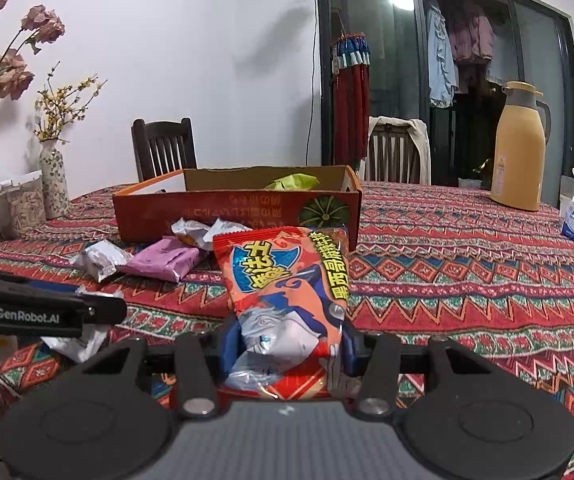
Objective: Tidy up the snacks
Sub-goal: 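Carry both packets over the box and open both tools to drop them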
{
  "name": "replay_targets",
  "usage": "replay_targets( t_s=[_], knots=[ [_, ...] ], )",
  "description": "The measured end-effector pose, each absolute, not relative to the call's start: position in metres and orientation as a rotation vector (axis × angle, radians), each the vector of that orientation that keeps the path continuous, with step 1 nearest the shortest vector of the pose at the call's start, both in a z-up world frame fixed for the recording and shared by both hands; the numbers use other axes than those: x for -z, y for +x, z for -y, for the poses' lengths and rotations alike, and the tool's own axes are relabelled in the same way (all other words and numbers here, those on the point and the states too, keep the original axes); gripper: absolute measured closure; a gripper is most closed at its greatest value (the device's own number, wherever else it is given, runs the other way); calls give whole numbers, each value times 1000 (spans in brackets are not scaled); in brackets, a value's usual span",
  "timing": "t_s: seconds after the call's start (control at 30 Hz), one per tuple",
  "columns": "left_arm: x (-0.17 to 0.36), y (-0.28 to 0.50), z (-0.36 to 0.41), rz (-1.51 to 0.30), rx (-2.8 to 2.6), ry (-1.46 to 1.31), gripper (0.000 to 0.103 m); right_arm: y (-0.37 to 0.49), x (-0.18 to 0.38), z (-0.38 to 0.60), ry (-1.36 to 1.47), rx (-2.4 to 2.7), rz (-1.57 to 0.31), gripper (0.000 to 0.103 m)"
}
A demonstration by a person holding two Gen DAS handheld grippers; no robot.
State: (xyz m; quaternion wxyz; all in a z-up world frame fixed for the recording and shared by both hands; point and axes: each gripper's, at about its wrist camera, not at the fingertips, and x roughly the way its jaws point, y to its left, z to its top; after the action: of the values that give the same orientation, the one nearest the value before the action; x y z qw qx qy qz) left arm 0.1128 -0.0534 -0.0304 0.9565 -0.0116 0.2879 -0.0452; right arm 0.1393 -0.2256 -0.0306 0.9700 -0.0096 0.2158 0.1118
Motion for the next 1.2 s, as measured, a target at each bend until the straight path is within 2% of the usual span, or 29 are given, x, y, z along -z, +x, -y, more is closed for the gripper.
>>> replay_targets(
  t_s=[0.43,0.8,1.0,1.2],
  knots=[
    [-26,148,45,-445,105,-18,47,172,-3,215,-37,-247,-364,56],
    [-84,248,37,-370,44,-5,47,282,-58,208,-6,-249,-330,56],
    [-79,316,27,-414,5,-9,47,357,-67,195,-13,-248,-364,56],
    [-50,365,8,-467,-35,-44,47,411,-43,193,11,-247,-407,56]
  ],
)
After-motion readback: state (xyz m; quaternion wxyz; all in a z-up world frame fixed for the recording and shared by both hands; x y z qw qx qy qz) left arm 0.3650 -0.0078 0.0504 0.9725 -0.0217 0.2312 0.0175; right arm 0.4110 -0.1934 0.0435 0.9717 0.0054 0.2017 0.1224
